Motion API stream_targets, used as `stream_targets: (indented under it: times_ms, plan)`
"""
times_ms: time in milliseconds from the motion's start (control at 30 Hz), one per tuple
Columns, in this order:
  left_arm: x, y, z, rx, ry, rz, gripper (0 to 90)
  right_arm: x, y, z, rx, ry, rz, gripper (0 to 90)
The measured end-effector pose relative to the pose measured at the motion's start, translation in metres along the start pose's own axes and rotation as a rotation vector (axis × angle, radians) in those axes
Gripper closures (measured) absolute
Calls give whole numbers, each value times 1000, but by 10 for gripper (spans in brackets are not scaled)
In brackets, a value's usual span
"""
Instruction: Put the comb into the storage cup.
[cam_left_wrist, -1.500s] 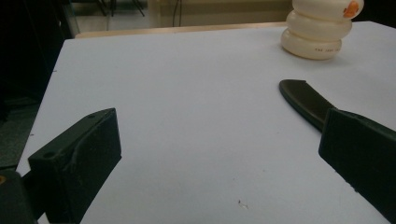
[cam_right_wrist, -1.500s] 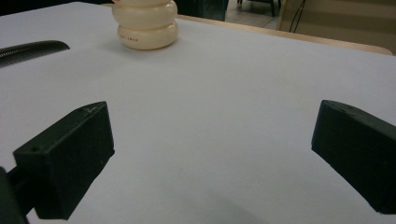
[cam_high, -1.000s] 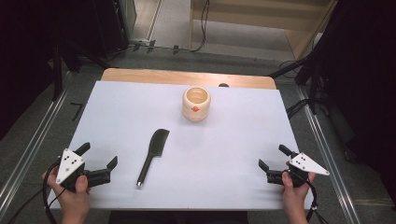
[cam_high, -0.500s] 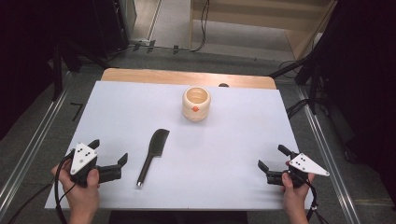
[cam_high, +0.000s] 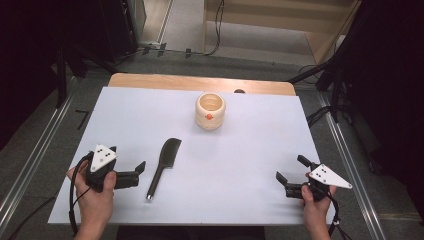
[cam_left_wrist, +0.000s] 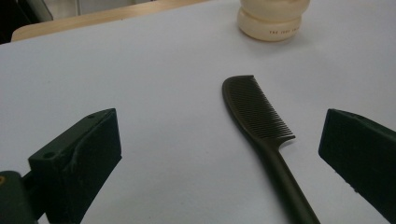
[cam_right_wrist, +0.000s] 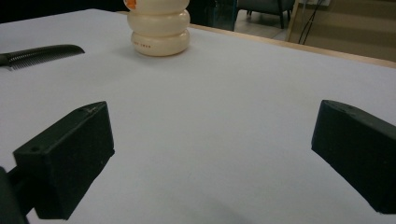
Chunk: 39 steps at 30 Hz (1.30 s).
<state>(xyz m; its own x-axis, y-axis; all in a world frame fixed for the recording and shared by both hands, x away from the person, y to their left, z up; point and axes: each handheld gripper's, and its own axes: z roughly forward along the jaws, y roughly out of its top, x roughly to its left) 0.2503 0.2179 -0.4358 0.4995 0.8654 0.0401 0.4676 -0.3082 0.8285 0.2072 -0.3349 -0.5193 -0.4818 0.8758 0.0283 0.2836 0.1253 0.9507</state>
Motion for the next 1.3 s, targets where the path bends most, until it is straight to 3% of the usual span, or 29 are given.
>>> stream_targets:
  times_ms: [367, 600, 667, 900, 1167, 1267, 1300]
  plan:
    - [-9, 9, 12, 64, -54, -40, 0, 0, 0, 1, 6, -5, 3, 0]
    - [-16, 14, 19, 105, -67, -42, 0, 0, 0, 2, 12, -7, -4, 0]
    - [-19, 16, 22, 115, -90, -47, 0, 0, 0, 2, 14, -13, -5, 0]
    - [-27, 18, 35, 217, -99, -32, 0, 0, 0, 2, 16, -17, -1, 0]
    - [-30, 16, 46, 291, -109, -39, 2, 2, 0, 4, 35, -45, -4, 0]
    - [-30, 15, 48, 310, -102, -71, 55, 2, 0, 4, 35, -46, -3, 0]
    - [-28, 15, 49, 306, -125, -100, 121, 2, 0, 4, 36, -52, 0, 0]
